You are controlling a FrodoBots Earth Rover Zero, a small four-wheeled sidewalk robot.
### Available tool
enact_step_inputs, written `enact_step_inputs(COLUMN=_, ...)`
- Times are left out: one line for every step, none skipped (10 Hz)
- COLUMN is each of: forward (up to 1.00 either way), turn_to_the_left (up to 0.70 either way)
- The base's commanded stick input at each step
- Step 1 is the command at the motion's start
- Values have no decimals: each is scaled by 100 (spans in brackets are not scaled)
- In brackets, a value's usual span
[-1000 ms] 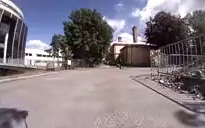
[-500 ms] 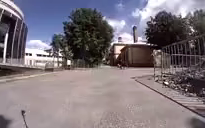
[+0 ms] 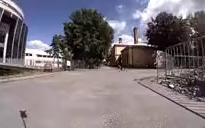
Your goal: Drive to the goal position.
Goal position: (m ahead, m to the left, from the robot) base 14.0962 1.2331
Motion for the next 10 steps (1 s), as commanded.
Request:
enact_step_inputs(forward=50, turn_to_the_left=0)
enact_step_inputs(forward=50, turn_to_the_left=0)
enact_step_inputs(forward=50, turn_to_the_left=0)
enact_step_inputs(forward=50, turn_to_the_left=0)
enact_step_inputs(forward=50, turn_to_the_left=0)
enact_step_inputs(forward=50, turn_to_the_left=0)
enact_step_inputs(forward=50, turn_to_the_left=0)
enact_step_inputs(forward=50, turn_to_the_left=0)
enact_step_inputs(forward=50, turn_to_the_left=0)
enact_step_inputs(forward=50, turn_to_the_left=0)
